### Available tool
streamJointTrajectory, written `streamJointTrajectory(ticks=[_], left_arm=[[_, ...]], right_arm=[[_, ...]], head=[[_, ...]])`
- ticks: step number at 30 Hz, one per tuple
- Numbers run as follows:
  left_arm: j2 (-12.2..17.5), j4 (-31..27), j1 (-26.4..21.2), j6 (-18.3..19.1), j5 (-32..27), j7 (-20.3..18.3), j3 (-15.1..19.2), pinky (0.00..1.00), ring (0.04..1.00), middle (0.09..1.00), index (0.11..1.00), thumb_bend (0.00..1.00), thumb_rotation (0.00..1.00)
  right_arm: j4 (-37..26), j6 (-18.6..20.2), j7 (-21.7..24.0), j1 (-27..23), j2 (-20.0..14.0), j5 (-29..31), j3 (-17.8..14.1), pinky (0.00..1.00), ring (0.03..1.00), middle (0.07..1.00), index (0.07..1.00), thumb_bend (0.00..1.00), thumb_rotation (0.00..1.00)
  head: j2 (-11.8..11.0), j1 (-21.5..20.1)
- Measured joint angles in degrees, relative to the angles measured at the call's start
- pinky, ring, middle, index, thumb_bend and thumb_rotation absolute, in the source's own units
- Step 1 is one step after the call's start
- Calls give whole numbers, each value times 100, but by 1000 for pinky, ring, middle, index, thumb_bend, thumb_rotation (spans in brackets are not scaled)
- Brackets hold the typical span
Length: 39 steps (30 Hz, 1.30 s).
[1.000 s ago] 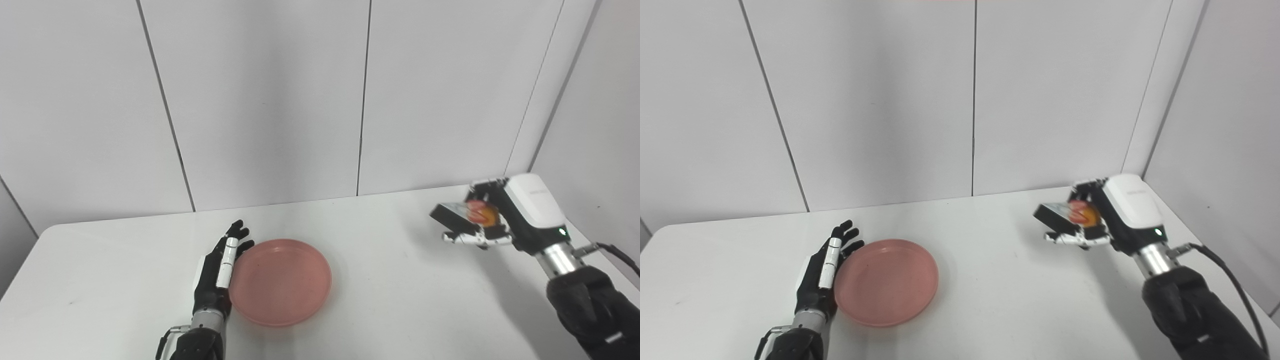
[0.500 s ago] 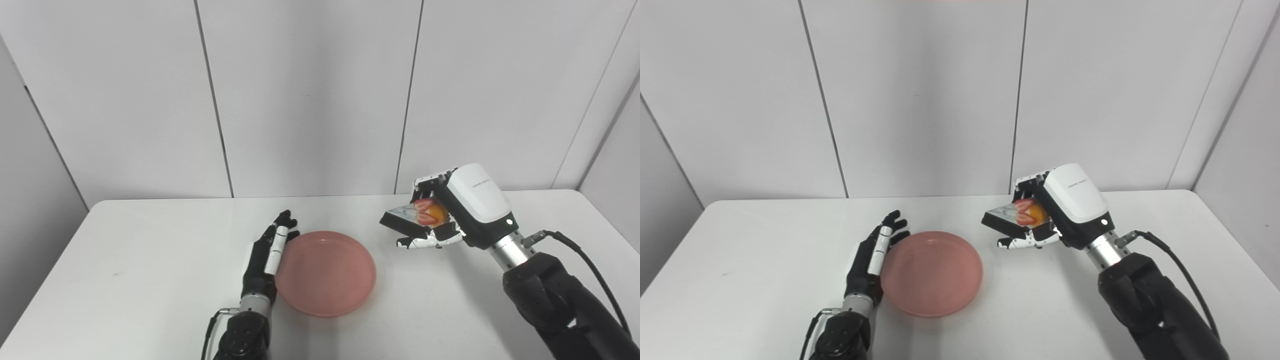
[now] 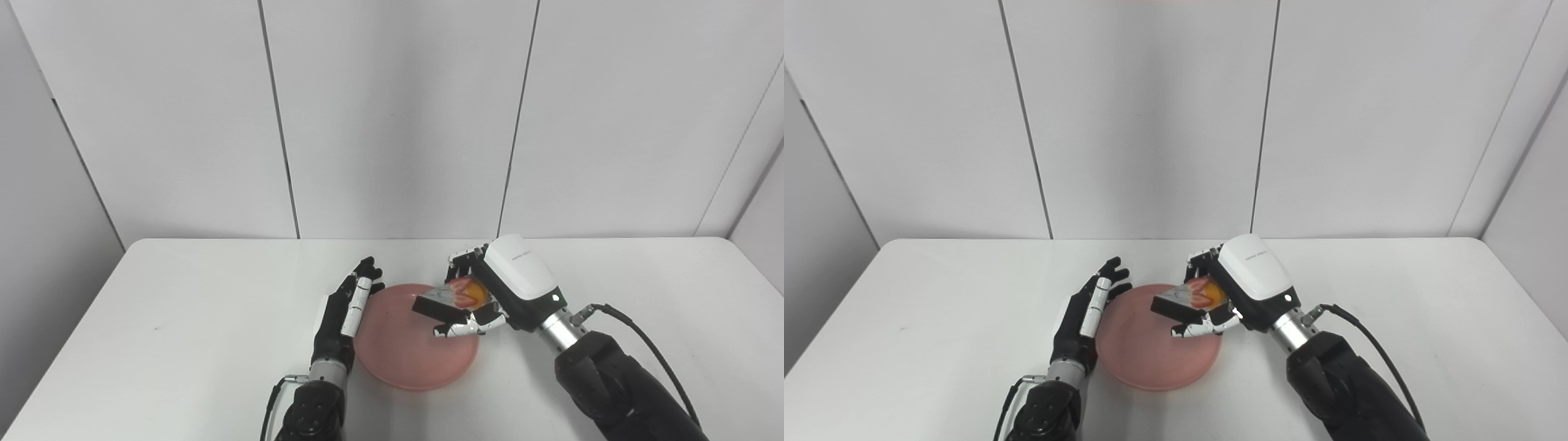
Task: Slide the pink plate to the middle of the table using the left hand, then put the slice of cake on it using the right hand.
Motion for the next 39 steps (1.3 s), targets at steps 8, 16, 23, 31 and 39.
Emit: streamJointTrajectory(ticks=[8, 16, 23, 31, 39], left_arm=[[-1, 74, -9, -81, -7, 12, -5, 786, 798, 849, 863, 705, 929], [-7, 179, -31, -205, -11, 11, -12, 783, 797, 871, 871, 699, 923], [-7, 250, -62, -262, 87, 80, -39, 735, 781, 866, 847, 700, 930], [-4, 262, -71, -261, 162, 92, -59, 735, 787, 830, 818, 689, 950], [-5, 264, -72, -259, 203, 135, -54, 731, 781, 803, 809, 697, 953]], right_arm=[[230, -12, -16, -114, 240, -78, 201, 132, 189, 265, 288, 621, 373], [852, -240, -160, -554, 302, -151, 383, 146, 198, 267, 282, 622, 412], [1495, -395, -422, -597, 385, -213, 551, 150, 206, 283, 313, 619, 387], [2086, -458, -594, -740, 389, -337, 762, 207, 257, 324, 357, 625, 351], [2493, -606, -806, -815, 388, -305, 917, 259, 302, 363, 474, 509, 164]], head=[[-70, 53], [-79, 141], [-70, 158], [-62, 167], [-35, 167]])
